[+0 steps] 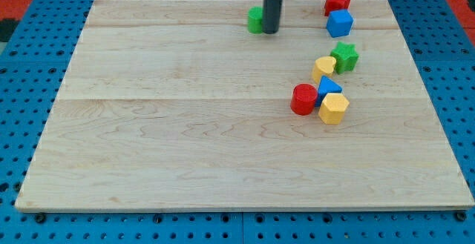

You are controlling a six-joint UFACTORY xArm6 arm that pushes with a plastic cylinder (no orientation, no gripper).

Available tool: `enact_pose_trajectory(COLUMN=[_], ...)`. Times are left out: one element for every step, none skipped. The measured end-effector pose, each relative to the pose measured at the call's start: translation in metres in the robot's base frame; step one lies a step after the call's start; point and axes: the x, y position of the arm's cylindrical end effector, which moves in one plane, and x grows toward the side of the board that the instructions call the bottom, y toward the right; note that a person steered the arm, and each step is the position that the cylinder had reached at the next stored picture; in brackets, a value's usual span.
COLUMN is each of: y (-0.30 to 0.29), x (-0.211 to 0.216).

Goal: Separate the hexagon and red circle from the group of blocks

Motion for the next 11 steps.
enact_pose_trajectory(y=[-0.013, -0.003, 0.0, -0.02, 0.008, 0.111, 0.141, 0.122, 0.088, 0.046, 0.021], x=[-0.028, -0.007, 0.049, 0.158, 0.258, 0.27, 0.257, 0.226, 0.189, 0.15, 0.137])
